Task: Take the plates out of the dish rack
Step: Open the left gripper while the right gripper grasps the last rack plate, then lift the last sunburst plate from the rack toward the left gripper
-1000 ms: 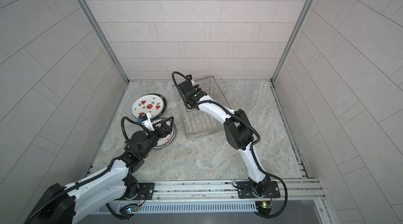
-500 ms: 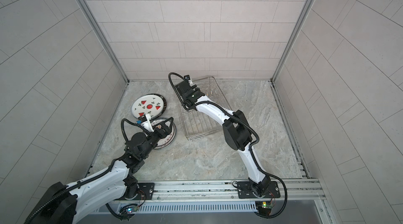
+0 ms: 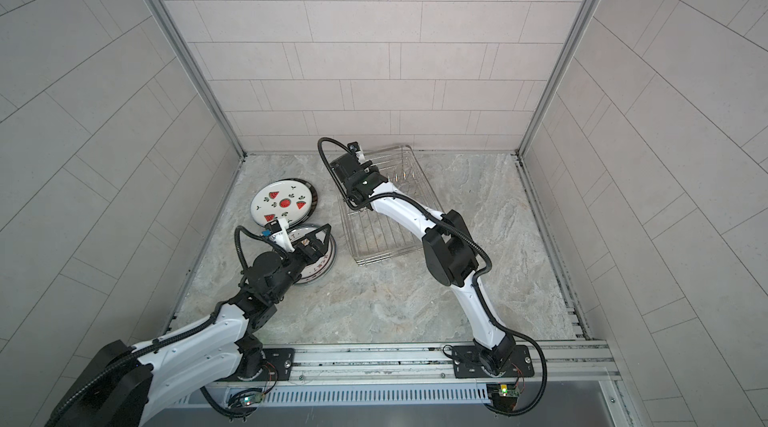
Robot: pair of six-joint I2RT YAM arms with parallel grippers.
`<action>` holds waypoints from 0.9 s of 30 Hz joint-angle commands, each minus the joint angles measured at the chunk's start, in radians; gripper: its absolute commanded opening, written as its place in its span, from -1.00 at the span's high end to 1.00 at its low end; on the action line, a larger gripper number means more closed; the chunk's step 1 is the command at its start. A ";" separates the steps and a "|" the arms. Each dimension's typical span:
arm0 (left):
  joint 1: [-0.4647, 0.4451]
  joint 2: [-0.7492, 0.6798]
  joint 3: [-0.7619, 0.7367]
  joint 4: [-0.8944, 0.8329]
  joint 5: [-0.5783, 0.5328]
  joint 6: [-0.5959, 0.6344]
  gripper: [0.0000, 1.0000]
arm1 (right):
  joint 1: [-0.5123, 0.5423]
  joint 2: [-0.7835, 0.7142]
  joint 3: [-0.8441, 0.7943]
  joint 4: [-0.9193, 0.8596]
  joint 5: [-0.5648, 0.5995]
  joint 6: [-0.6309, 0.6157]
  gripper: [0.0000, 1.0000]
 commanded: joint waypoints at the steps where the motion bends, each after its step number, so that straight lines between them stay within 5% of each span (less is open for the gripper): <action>1: -0.003 0.010 -0.015 0.039 -0.023 -0.010 -1.00 | 0.014 -0.044 0.017 -0.020 0.092 -0.038 0.86; 11: -0.003 -0.013 -0.031 0.061 -0.034 -0.012 -1.00 | 0.043 -0.185 -0.080 0.047 0.132 -0.092 0.87; 27: -0.002 -0.134 -0.051 0.157 0.263 0.197 -1.00 | 0.014 -0.637 -0.558 0.307 -0.210 -0.091 0.87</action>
